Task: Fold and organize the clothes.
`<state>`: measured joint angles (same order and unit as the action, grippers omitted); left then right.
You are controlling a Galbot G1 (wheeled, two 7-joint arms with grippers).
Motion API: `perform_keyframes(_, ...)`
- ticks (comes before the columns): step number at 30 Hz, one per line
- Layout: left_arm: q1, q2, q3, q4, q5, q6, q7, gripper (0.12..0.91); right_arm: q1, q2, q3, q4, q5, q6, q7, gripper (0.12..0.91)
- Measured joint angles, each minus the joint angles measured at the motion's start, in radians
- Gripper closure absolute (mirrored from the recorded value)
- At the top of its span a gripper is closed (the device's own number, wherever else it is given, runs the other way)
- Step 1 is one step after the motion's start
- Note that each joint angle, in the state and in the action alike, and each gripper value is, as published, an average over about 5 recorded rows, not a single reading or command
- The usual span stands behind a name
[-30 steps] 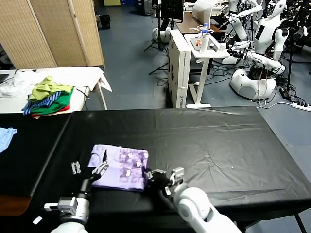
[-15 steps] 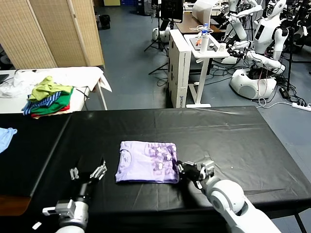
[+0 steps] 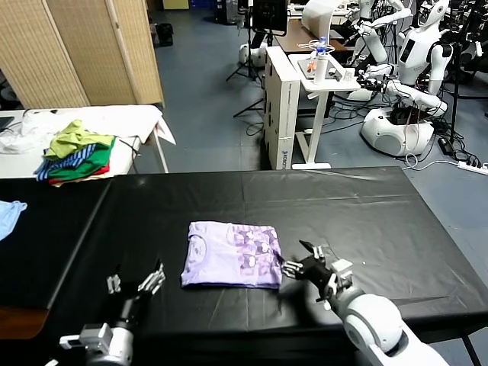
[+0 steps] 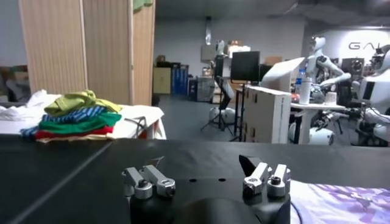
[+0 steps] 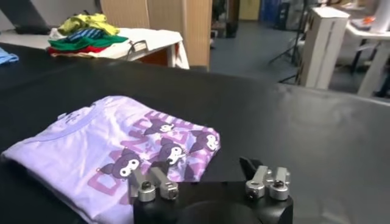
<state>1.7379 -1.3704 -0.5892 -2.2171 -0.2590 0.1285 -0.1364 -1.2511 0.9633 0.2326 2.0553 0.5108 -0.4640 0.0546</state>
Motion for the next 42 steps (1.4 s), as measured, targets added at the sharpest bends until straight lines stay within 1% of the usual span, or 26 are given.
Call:
perform_keyframes(3,0.043,0.028,-0.008,-0.026,-0.024,0.005,-0.004,0.123,-0.049,-0.011,0.035,0.039,0.001,0.033,0.022,0.119)
perform_keyframes(7,0.105,0.068,-0.02,-0.059,-0.048,0.008,-0.019,0.123,-0.145,-0.017,0.097,0.098,-0.004,0.087,0.049,0.118)
perform_keyframes(10,0.153,0.094,-0.028,-0.087,-0.055,0.013,-0.03,0.123,-0.239,-0.016,0.153,0.143,-0.02,0.144,0.071,0.118)
perform_keyframes(13,0.203,0.112,-0.034,-0.123,-0.058,0.017,-0.04,0.123,-0.343,-0.008,0.208,0.189,-0.05,0.212,0.102,0.118)
perform_keyframes(17,0.273,0.127,-0.034,-0.172,-0.061,0.029,-0.057,0.123,-0.497,0.01,0.261,0.245,-0.104,0.303,0.159,0.118)
perform_keyframes(21,0.334,0.13,-0.028,-0.213,-0.068,0.046,-0.077,0.123,-0.653,0.044,0.274,0.287,-0.167,0.378,0.235,0.118)
perform_keyframes(23,0.358,0.13,-0.027,-0.226,-0.067,0.05,-0.082,0.123,-0.723,0.065,0.275,0.301,-0.193,0.407,0.272,0.118)
perform_keyframes(26,0.379,0.129,-0.024,-0.234,-0.068,0.059,-0.089,0.123,-0.804,0.092,0.277,0.312,-0.214,0.43,0.306,0.118)
perform_keyframes(28,0.387,0.126,-0.02,-0.238,-0.071,0.068,-0.09,0.123,-0.842,0.105,0.278,0.316,-0.218,0.434,0.315,0.118)
perform_keyframes(31,0.397,0.121,-0.012,-0.244,-0.072,0.079,-0.087,0.123,-0.876,0.114,0.28,0.321,-0.219,0.433,0.319,0.118)
perform_keyframes(42,0.419,0.114,-0.01,-0.257,-0.071,0.092,-0.083,0.123,-0.912,0.124,0.282,0.325,-0.221,0.435,0.322,0.118)
